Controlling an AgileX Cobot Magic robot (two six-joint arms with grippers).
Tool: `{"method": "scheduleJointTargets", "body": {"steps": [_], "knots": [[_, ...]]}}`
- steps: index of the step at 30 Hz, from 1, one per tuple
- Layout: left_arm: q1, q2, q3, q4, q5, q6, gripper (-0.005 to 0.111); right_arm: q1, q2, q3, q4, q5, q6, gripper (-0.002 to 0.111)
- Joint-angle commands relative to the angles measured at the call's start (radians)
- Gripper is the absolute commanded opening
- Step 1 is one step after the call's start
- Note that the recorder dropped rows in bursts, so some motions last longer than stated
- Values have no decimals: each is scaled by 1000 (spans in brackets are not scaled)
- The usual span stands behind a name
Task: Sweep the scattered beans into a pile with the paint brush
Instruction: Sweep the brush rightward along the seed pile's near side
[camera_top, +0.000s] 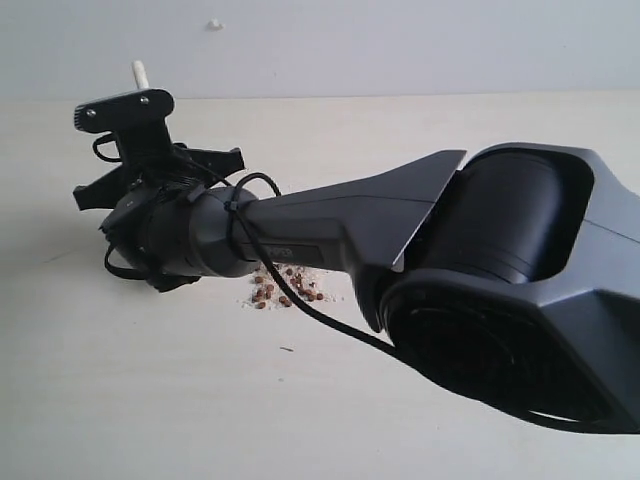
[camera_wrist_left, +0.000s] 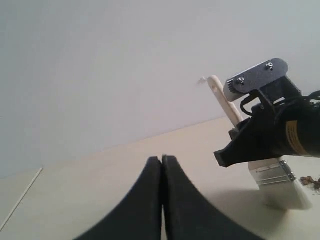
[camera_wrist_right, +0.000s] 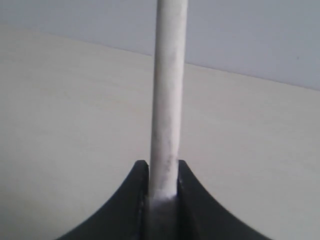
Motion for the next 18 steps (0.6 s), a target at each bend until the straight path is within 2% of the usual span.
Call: {"method": "scheduleJointTargets", "body": {"steps": [1,5,9,18], "knots": [[1,-4,3,0,1,-7,0,-11,2,-7,113,65,-147,0],[1,-4,3,0,1,-7,0,-11,2,-7,156,196,-278,0],[1,-4,3,0,1,-7,0,-9,-2,-7,163,285,-318,0],[1,-4,3,0,1,-7,0,56,-66,-7,92,224,-259,0]]}}
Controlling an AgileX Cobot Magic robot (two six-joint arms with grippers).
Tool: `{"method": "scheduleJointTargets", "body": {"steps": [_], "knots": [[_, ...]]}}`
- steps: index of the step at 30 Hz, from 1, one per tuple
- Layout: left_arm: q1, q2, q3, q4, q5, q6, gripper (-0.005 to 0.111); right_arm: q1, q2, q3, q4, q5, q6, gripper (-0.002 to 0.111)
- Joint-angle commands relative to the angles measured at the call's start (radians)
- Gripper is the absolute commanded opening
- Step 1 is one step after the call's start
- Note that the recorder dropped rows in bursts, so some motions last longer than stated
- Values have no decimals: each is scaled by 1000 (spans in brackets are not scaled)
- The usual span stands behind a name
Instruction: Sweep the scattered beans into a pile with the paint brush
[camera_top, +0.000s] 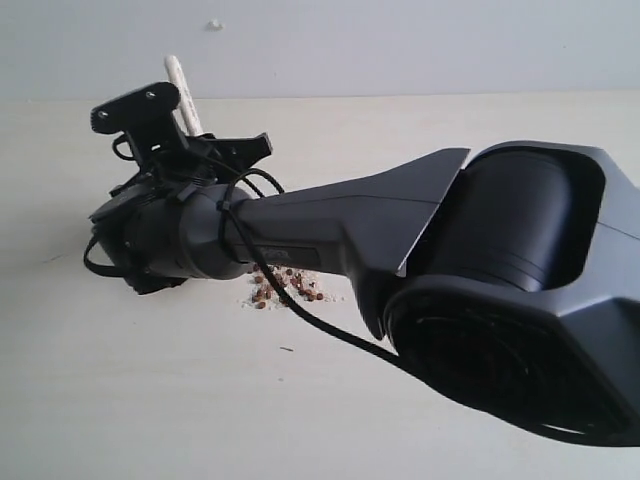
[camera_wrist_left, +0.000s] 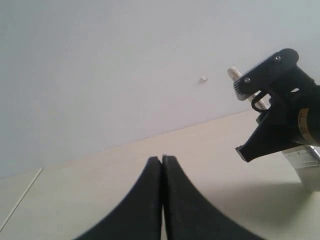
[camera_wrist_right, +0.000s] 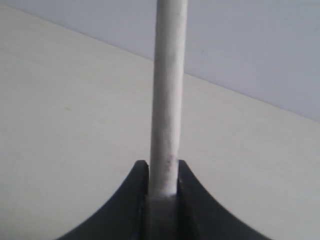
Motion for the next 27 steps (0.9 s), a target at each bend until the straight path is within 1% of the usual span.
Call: {"method": "scheduleJointTargets", "body": {"steps": [1,3,8,14,15,16,19,20,23,27], "knots": [[1,-4,3,0,1,-7,0,51,-58,-7,-76,-27,27,0],[1,-4,3,0,1,-7,0,67,-72,-7,-95,-32,1,0],[1,-4,3,0,1,-7,0,95,-79,-7,-58,-80,-164,0],[1,-4,3,0,1,-7,0,95,-79,-7,155,-239,-325,0],[1,-4,3,0,1,-7,0,95,-79,-7,228,-267,-388,0],[1,-4,3,0,1,-7,0,95,-79,-7,264,-269,-437,0],[1,-4,3,0,1,-7,0,95,-80,-7,435,-240,-682,0],[1,-4,3,0,1,-7,0,95,-80,-7,474,-240,-723,0],[1,-4,3,0,1,-7,0,95,-81,-7,474,-230,-731,0],[1,-4,3,0,1,-7,0,87,-81,-7,451,-141,-766,0]]}}
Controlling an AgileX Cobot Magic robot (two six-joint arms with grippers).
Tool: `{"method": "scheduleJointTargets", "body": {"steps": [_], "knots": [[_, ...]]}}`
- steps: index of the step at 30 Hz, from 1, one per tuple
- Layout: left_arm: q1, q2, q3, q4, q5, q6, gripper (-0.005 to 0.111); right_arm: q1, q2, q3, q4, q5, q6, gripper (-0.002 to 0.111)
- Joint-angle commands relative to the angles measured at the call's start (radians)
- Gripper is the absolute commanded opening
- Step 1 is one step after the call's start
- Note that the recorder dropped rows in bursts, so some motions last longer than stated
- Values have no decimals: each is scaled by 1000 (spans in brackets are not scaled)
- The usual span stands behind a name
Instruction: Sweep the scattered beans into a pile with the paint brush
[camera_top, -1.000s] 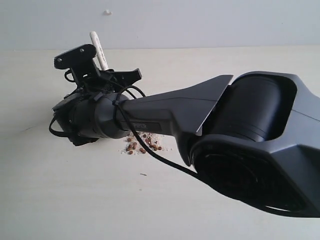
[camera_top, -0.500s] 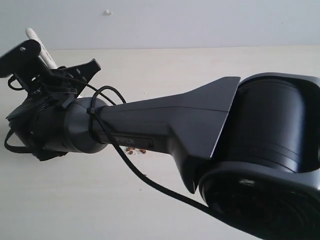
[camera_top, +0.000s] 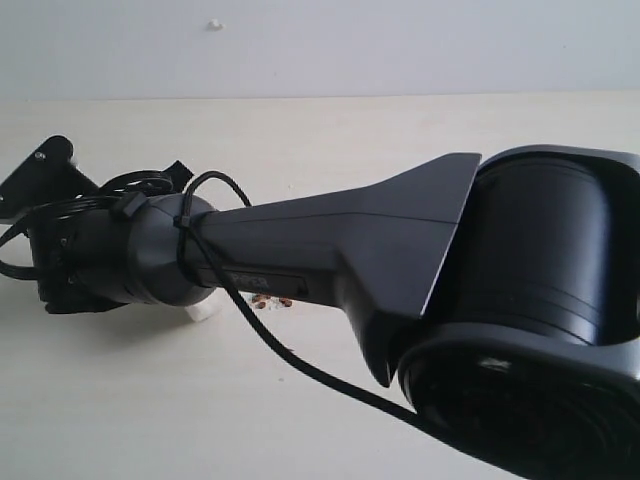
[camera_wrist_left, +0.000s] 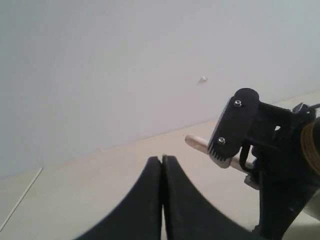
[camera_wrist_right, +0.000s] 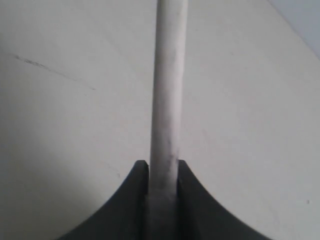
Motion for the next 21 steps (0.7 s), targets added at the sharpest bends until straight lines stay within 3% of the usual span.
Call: {"method": "scheduleJointTargets", "body": {"steps": [1,9,15,21], "knots": [[1,-4,3,0,1,-7,0,-12,-13,-7,-22,67,-20,0],[1,-4,3,0,1,-7,0,-38,0,-7,-75,134,-13,0],[1,-4,3,0,1,-7,0,-16,-120,-7,-115,0,7,0],[1,-4,3,0,1,-7,0,-22,-345,92,-10,-85,-168,0]]}}
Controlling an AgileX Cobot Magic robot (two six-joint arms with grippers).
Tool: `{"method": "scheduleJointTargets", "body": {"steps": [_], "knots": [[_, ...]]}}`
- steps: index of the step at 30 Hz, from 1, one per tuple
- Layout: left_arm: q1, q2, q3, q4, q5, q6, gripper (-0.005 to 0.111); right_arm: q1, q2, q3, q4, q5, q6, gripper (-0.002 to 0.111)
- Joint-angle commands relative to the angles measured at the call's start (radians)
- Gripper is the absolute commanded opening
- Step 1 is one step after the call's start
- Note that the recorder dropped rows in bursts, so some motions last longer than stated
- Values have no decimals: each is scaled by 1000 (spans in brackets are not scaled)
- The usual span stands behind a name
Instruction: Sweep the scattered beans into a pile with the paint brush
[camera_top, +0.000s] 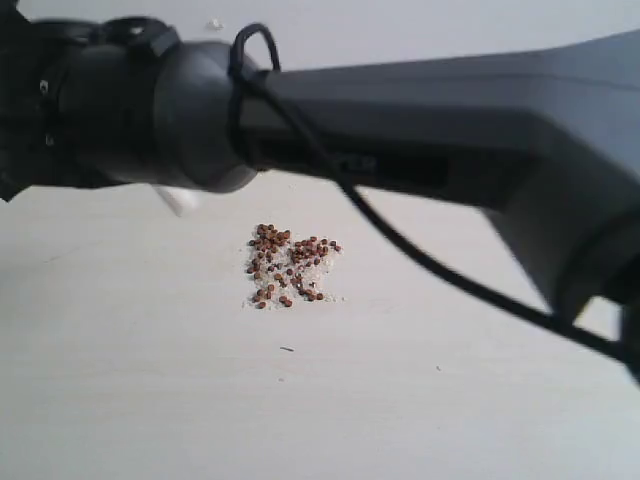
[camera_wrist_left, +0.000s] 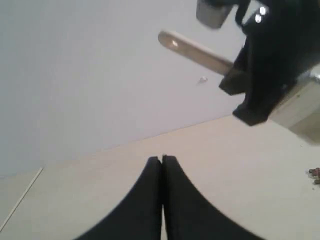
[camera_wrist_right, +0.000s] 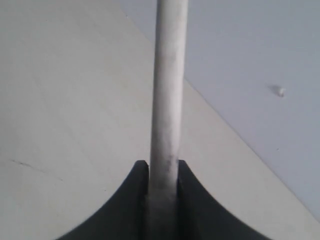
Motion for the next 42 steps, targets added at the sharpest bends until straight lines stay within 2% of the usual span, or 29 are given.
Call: {"method": "scheduleJointTargets", "body": {"steps": [1,4,5,7,10,16,23,28,37,42], "knots": [[1,-4,3,0,1,-7,0,-14,-187,164,33,-122,-49,0],[1,-4,3,0,1,-7,0,-52,-374,387,40,-442,-49,0],[1,-4,3,0,1,-7,0,-88,-462,490,37,-604,-49,0],[1,-4,3,0,1,-7,0,-167,-580,643,37,-792,-49,0],[1,-4,3,0,1,-7,0,-245,-655,770,34,-953,-49,0],[1,-4,3,0,1,-7,0,-364,-676,954,-44,-1415,-86,0],[1,-4,3,0,1,-7,0,-429,-585,1009,-138,-1621,-105,0],[1,-4,3,0,1,-7,0,-496,-444,1009,-199,-1900,-139,0],[1,-4,3,0,1,-7,0,-658,-203,1007,-195,-1903,-223,0],[1,-4,3,0,1,-7,0,-684,-118,965,-199,-1903,-203,0]]}}
